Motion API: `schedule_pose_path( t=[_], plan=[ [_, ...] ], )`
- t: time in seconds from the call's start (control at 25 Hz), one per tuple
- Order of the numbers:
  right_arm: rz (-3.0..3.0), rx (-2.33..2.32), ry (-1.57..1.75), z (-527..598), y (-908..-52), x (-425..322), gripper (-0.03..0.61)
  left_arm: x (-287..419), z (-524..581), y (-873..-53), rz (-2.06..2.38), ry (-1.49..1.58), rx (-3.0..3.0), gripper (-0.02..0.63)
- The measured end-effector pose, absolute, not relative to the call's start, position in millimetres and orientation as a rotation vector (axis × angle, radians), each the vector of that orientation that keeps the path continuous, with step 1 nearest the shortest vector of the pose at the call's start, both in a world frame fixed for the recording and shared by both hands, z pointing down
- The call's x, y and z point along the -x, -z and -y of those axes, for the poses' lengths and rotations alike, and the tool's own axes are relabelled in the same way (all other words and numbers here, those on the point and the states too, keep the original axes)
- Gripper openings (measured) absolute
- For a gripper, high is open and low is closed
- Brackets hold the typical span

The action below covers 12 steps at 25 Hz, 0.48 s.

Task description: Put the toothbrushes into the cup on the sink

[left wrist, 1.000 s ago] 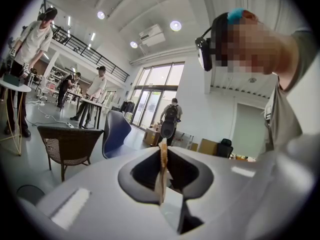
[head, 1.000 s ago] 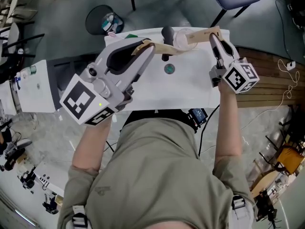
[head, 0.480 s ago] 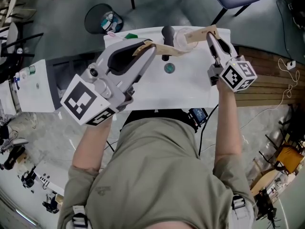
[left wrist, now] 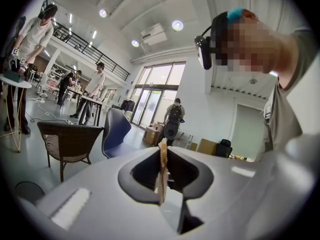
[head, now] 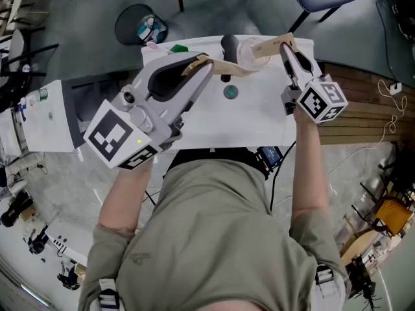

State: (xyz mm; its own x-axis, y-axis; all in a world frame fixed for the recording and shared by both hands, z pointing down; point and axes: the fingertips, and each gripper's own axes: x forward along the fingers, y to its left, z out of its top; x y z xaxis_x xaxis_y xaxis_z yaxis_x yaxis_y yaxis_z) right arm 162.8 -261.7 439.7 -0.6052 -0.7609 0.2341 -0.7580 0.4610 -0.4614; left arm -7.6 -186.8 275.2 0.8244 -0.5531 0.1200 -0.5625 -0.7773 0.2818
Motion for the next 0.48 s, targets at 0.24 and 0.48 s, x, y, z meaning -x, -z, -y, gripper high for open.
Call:
schedule_pose_path(
  t=[0.24, 0.48],
  plan=[
    [-2.64, 1.435, 0.867, 263.2, -442.2, -168.6, 0.049, 9.6, 184.2, -275.6, 0.847, -0.046, -2.702, 0.041],
    [-2.607, 1.473, 0.888, 263.6, -445.6, -173.4, 0.049, 11.9, 181.9, -280.4, 0.841, -0.063, -2.695, 0.041]
  ],
)
